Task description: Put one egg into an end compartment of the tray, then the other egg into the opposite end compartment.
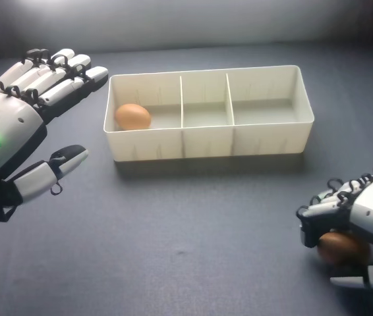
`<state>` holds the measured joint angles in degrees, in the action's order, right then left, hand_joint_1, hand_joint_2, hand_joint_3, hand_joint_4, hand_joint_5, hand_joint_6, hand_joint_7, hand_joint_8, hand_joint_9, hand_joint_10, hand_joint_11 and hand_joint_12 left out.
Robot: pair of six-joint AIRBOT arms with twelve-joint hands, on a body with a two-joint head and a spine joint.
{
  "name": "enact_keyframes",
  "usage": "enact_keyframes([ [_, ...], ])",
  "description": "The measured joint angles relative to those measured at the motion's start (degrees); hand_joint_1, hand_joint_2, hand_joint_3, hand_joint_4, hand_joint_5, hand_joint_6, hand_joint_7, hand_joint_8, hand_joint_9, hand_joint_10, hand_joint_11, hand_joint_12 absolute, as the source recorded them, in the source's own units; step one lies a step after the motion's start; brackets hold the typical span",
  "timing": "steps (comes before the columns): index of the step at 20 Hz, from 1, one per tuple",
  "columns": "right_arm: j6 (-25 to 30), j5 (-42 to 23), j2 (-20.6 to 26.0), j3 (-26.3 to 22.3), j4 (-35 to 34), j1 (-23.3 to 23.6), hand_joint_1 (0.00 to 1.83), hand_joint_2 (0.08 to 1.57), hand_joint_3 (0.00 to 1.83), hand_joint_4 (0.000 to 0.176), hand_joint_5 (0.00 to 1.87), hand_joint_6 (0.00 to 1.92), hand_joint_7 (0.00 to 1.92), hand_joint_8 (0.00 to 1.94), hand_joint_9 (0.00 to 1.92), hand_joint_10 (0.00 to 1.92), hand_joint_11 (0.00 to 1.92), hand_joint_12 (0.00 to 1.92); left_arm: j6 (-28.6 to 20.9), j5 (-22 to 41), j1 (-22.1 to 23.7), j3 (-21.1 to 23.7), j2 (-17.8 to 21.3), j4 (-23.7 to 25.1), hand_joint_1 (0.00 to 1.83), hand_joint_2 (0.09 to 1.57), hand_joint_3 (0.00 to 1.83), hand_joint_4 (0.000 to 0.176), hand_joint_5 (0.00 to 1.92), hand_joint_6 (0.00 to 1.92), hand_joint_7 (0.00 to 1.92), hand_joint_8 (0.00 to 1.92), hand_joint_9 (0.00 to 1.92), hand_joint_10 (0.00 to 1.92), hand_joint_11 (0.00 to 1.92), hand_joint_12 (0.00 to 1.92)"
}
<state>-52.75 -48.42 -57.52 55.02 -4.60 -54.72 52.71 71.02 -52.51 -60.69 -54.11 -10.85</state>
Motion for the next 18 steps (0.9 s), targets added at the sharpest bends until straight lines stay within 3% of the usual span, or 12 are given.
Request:
enact_keyframes([
  [2, -0.3, 0.3, 0.4, -0.1, 1.2, 2.2, 1.16, 1.34, 0.0, 0.0, 0.54, 1.36, 0.68, 1.8, 1.11, 1.91, 1.25, 1.92, 0.0, 0.8, -0.8, 0.1, 0.0, -0.3, 0.93, 1.3, 0.0, 0.0, 0.26, 0.04, 0.21, 0.01, 0.17, 0.07, 0.0, 1.0],
  [4, -0.3, -1.4, 2.1, -0.5, 1.6, 3.4, 1.16, 1.34, 0.01, 0.0, 0.56, 1.34, 0.67, 1.82, 1.21, 1.9, 1.31, 1.91, 0.0, 1.6, -1.4, 0.7, 0.1, -0.5, 0.89, 1.32, 0.0, 0.0, 0.27, 0.04, 0.21, 0.0, 0.15, 0.06, 0.0, 0.97],
  [5, -0.1, -2.6, 3.1, -0.6, 1.8, 4.5, 1.16, 1.33, 0.01, 0.0, 0.58, 1.52, 0.64, 1.69, 1.21, 1.92, 1.32, 1.92, -0.1, 2.0, -2.0, 0.9, 0.2, -0.5, 0.84, 1.33, 0.0, 0.006, 0.27, 0.03, 0.2, 0.0, 0.13, 0.05, 0.0, 0.88],
  [6, 0.0, -4.0, 3.7, -0.6, 1.6, 5.7, 1.15, 1.34, 0.01, 0.0, 0.57, 1.57, 0.62, 1.67, 1.19, 1.92, 1.28, 1.92, -0.1, 2.3, -2.6, 0.9, 0.3, -0.6, 0.84, 1.33, 0.0, 0.004, 0.27, 0.02, 0.2, 0.0, 0.14, 0.05, 0.0, 0.9],
  [8, 0.0, -5.2, 4.1, -0.2, 2.1, 7.5, 1.17, 1.33, 0.0, 0.0, 0.52, 1.46, 0.74, 1.67, 0.99, 1.73, 1.0, 1.89, -0.3, 3.1, -3.2, 1.2, 0.4, -1.1, 0.87, 1.33, 0.0, 0.0, 0.28, 0.02, 0.25, 0.01, 0.19, 0.06, 0.0, 1.05],
  [10, 0.2, -5.1, 4.0, 1.1, 2.8, 9.9, 1.15, 1.35, 0.0, 0.0, 0.49, 1.47, 0.7, 1.75, 0.91, 1.81, 0.93, 1.92, -0.5, 3.4, -3.5, 1.3, 0.4, -0.8, 0.86, 1.33, 0.0, 0.0, 0.29, 0.03, 0.25, 0.01, 0.19, 0.06, 0.0, 1.07],
  [12, 0.2, -4.8, 3.5, 2.3, 2.7, 12.0, 1.15, 1.35, 0.0, 0.0, 0.48, 1.47, 0.7, 1.76, 0.95, 1.83, 0.99, 1.92, -0.5, 3.7, -3.9, 1.3, 0.4, -1.0, 0.87, 1.32, 0.0, 0.0, 0.3, 0.03, 0.25, 0.01, 0.19, 0.06, 0.0, 1.09],
  [13, 0.2, -4.3, 3.1, 3.3, 2.6, 13.5, 1.05, 1.35, 0.0, 0.0, 0.57, 1.58, 0.84, 1.89, 1.1, 1.92, 1.21, 1.92, -0.5, 3.6, -3.9, 1.3, 0.4, -1.4, 0.81, 1.33, 0.0, 0.0, 0.3, 0.02, 0.25, 0.01, 0.21, 0.07, 0.0, 1.18],
  [14, 0.1, -3.5, 2.4, 4.4, 2.4, 15.2, 1.12, 1.36, 0.01, 0.0, 0.5, 1.48, 0.7, 1.84, 0.93, 1.92, 1.04, 1.92, -0.5, 3.7, -3.9, 1.3, 0.4, -1.5, 0.78, 1.34, 0.0, 0.017, 0.29, 0.02, 0.24, 0.0, 0.2, 0.06, 0.0, 1.13],
  [15, 0.1, -2.6, 1.6, 5.6, 2.3, 16.9, 1.1, 1.36, 0.0, 0.0, 0.49, 1.59, 0.67, 1.68, 0.69, 1.67, 0.68, 1.88, -0.5, 4.1, -4.0, 1.3, 0.4, -1.4, 0.8, 1.33, 0.0, 0.005, 0.31, 0.02, 0.25, 0.01, 0.21, 0.07, 0.0, 1.13],
  [16, 0.0, -0.7, 0.3, 7.3, 2.3, 19.1, 1.11, 1.34, 0.0, 0.0, 0.5, 1.59, 0.7, 1.58, 0.7, 1.55, 0.62, 1.87, -0.5, 4.3, -4.2, 1.4, 0.4, -1.2, 0.84, 1.32, 0.0, 0.0, 0.32, 0.03, 0.25, 0.01, 0.21, 0.07, 0.0, 1.14],
  [18, -1.1, 2.0, -2.1, 9.8, 1.3, 22.2, 1.29, 1.33, 0.0, 0.0, 0.47, 1.56, 0.61, 1.55, 0.68, 1.74, 0.56, 1.92, -0.5, 4.4, -4.2, 1.4, 0.4, -0.9, 0.86, 1.31, 0.0, 0.0, 0.32, 0.02, 0.25, 0.0, 0.22, 0.07, 0.0, 1.2],
])
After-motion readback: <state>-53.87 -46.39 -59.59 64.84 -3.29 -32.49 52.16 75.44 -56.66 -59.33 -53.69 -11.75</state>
